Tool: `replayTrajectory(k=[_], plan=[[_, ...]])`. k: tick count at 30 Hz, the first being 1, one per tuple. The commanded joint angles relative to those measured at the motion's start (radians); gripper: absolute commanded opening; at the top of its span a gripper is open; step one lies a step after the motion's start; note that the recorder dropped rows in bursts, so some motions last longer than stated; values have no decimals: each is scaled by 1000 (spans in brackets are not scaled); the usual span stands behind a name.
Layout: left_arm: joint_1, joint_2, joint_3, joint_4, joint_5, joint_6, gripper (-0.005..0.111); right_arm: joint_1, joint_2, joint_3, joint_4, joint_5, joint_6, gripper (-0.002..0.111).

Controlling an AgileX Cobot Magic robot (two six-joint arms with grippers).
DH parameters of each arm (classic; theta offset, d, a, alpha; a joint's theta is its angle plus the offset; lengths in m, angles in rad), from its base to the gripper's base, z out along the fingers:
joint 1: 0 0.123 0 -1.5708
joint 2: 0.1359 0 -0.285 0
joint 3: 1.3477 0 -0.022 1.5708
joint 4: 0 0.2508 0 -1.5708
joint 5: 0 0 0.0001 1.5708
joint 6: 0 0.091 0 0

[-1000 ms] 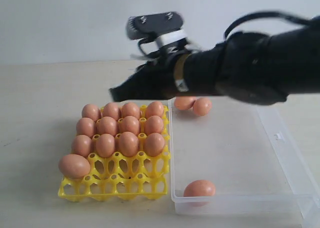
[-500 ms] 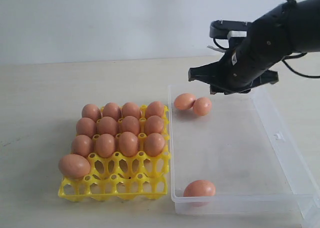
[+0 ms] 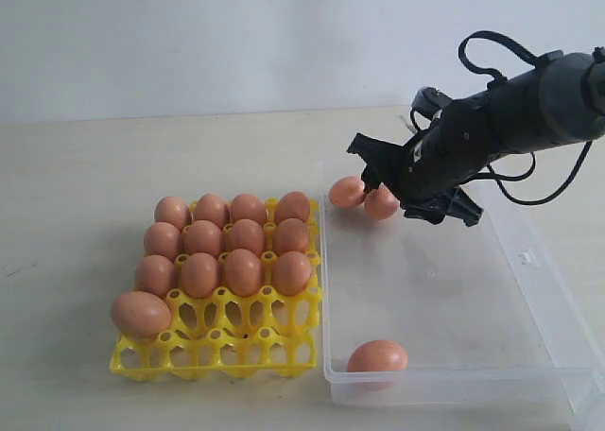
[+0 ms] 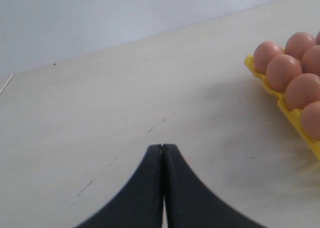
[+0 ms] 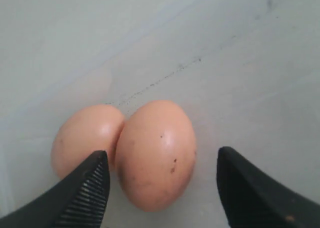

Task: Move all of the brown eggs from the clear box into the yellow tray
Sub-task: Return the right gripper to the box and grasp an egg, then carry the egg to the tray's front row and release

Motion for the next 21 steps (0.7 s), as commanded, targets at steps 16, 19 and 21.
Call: replayTrajectory(k=[16, 19, 21], plan=[[-1, -6, -4, -8, -11, -7, 0, 13, -18, -41, -164, 7, 0, 0], [-1, -6, -4, -8, -11, -7, 0, 55, -107, 37, -280, -192, -82, 0], [-1, -6, -4, -8, -11, -7, 0, 97, -164, 96, -306, -338, -164, 0]])
